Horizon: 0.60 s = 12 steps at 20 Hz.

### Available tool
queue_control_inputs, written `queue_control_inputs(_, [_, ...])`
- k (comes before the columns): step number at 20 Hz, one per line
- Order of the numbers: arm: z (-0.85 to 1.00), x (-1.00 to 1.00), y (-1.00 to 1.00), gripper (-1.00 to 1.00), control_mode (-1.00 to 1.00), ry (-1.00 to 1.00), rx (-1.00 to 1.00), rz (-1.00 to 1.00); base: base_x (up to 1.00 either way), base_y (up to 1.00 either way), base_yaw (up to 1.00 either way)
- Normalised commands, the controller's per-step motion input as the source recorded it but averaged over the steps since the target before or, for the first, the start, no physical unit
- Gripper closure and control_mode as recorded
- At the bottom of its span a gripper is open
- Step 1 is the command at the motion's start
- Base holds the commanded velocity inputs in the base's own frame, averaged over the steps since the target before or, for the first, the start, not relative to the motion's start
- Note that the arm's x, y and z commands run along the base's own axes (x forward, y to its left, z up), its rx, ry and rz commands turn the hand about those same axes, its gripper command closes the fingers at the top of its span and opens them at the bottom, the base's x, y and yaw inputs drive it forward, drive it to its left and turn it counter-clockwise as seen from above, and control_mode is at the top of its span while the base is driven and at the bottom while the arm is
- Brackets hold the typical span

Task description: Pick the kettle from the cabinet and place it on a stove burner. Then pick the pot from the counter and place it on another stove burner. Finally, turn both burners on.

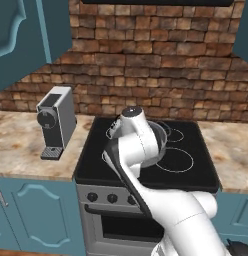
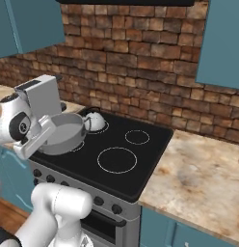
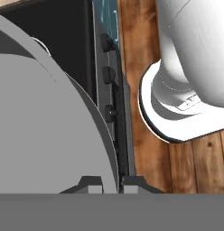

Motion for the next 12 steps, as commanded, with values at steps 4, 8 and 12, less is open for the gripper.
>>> queue_control_inputs(4, [-0.26,0.34,0.21,1.0,-1.0,0.09,0.0,0.01,0.0,0.0,0.0])
queue_control_inputs(8, [-0.28,0.31,0.2,1.0,-1.0,0.04,0.0,0.01,0.0,0.0,0.0])
queue_control_inputs(12, [-0.26,0.29,0.12,1.0,-1.0,0.0,0.02,0.01,0.0,0.0,0.0])
